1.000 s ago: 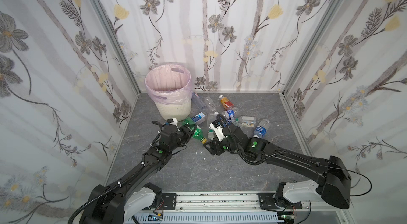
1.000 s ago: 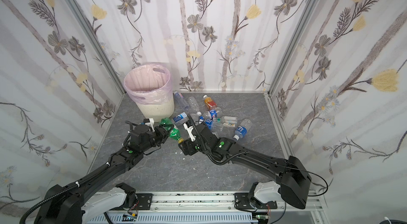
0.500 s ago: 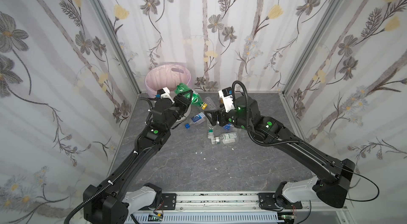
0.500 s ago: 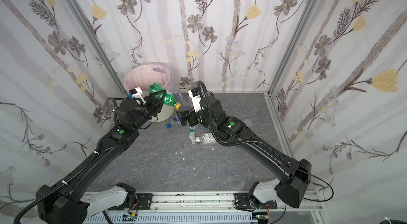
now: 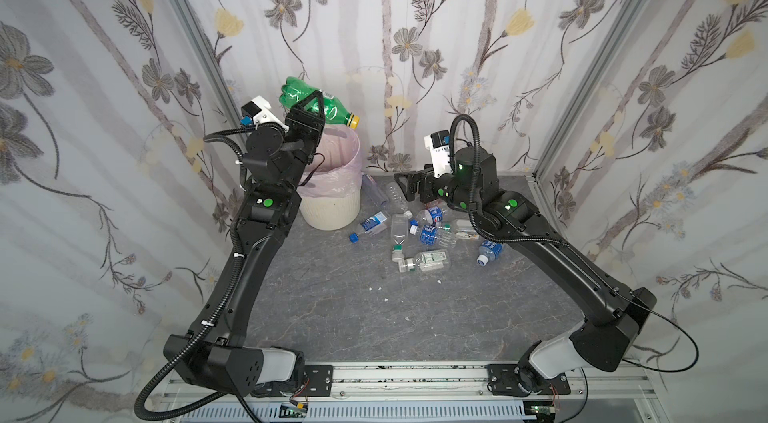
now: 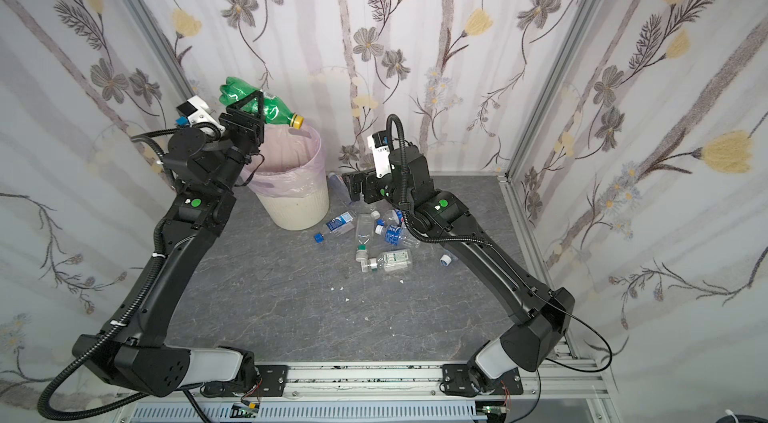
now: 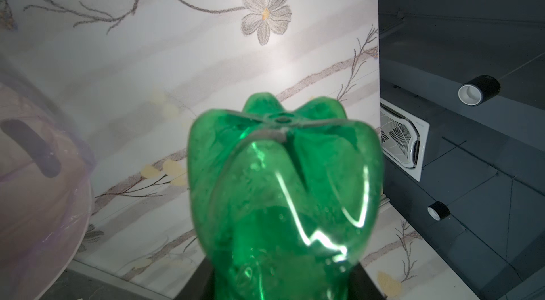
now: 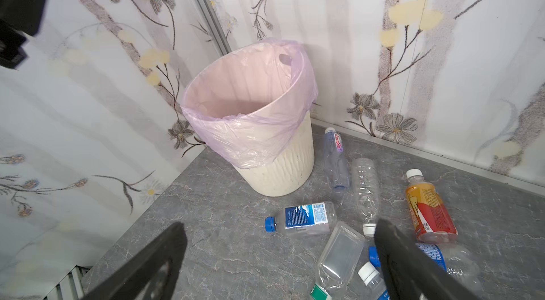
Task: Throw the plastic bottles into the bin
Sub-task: 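Open the left gripper to drop the green bottle into the bin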
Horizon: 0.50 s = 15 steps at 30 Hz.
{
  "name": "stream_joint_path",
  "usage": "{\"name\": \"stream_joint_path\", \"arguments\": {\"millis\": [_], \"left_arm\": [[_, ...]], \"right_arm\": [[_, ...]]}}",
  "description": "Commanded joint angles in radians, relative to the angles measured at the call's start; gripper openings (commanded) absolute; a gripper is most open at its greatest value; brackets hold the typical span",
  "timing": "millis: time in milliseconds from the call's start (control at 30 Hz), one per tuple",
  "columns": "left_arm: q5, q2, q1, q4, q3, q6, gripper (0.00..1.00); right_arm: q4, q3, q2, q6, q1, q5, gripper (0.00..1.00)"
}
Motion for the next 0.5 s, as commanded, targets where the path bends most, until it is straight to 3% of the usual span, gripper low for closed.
{"name": "stream_joint_path", "arguments": {"millis": [0, 133, 267, 333, 467], "left_arm": [[-0.018, 0.026, 0.039, 0.018, 0.02, 0.021, 0.48], [0.069, 0.152, 0.149, 0.009, -0.011, -0.087, 0.49], [0.279, 0.333, 0.208, -0.006, 0.082, -0.179, 0.83], [0.238, 0.297, 0.171, -0.051, 0.11, -0.114, 1.0], [0.205, 0.217, 0.138, -0.125, 0.124, -0.041, 1.0]], "right_arm": [[0.003, 0.005, 0.021, 0.01, -0.028, -0.057, 1.0], [-0.003, 0.005, 0.043, 0.027, -0.044, -0.085, 1.0], [-0.01, -0.001, 0.047, 0.056, -0.044, -0.126, 1.0], [0.017, -0.037, 0.03, 0.08, -0.043, -0.143, 1.0], [0.091, -0.133, -0.015, 0.124, -0.043, -0.145, 1.0]]}}
